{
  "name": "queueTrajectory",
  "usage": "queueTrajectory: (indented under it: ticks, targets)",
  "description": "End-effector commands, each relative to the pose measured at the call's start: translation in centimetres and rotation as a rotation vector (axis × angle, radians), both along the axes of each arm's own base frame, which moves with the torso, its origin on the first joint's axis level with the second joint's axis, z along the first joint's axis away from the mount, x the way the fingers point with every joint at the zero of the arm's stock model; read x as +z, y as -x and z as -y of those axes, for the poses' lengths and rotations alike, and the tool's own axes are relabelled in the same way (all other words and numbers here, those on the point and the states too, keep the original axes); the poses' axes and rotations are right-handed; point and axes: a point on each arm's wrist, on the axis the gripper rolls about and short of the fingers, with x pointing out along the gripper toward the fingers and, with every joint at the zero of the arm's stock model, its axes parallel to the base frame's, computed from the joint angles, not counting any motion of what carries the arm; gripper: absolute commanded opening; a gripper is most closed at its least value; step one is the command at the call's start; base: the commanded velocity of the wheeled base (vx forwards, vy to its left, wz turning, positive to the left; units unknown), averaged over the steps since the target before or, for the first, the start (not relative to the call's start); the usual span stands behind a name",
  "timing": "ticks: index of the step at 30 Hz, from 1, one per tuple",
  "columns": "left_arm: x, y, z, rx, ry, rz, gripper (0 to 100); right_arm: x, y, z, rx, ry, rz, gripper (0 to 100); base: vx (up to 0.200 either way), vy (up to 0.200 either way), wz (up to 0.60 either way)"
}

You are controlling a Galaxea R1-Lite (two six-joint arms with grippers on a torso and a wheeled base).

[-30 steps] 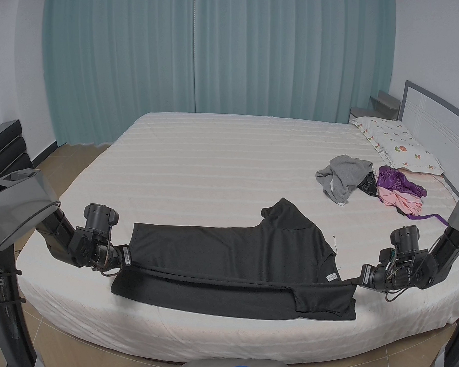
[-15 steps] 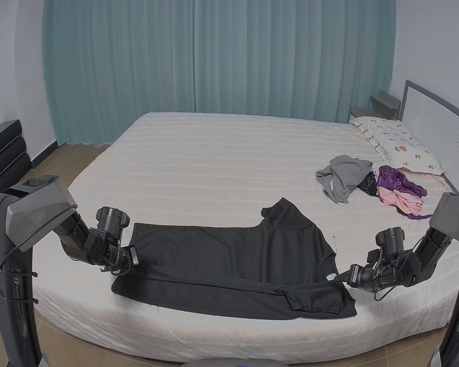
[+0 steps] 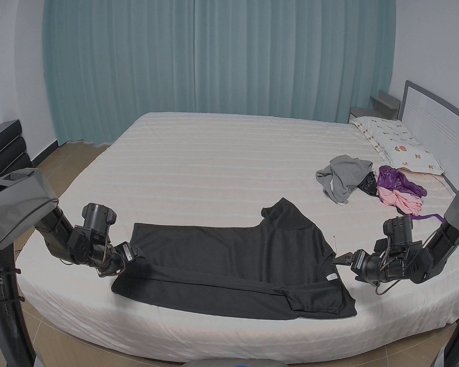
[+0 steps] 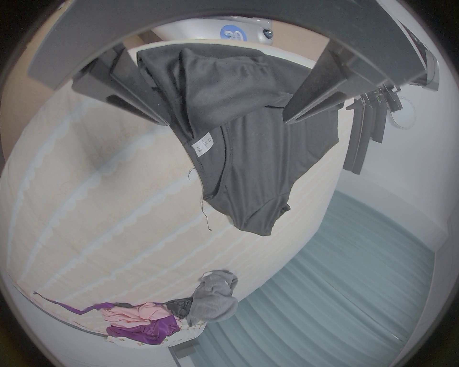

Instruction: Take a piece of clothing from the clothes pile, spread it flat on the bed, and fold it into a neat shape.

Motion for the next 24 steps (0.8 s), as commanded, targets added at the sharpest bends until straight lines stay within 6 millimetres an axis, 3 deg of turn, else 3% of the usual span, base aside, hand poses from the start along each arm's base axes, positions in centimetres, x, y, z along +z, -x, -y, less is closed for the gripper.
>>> queueTrajectory:
  ticks: [1,8,17,24]
  targets:
    - [2.7,1.7,-0.8,0.048,0.082,0.033,100,2.2,2.1,0.1,-0.015,-0.022,0.037,100,0.000,0.000,0.00]
    - [2.1,2.1,-0.5,0.065,0.105,0.003,100,0.7,3.3,-0.2,-0.050,-0.067,0.008,100,0.000,0.000,0.00]
    - [1.9,2.2,-0.4,0.060,0.107,-0.004,100,-1.3,2.9,-0.8,-0.063,-0.079,0.036,100,0.000,-0.200,0.00]
    - [2.1,1.9,-0.6,0.061,0.109,0.012,100,-1.6,2.8,-0.8,-0.061,-0.079,0.033,100,0.000,0.000,0.00]
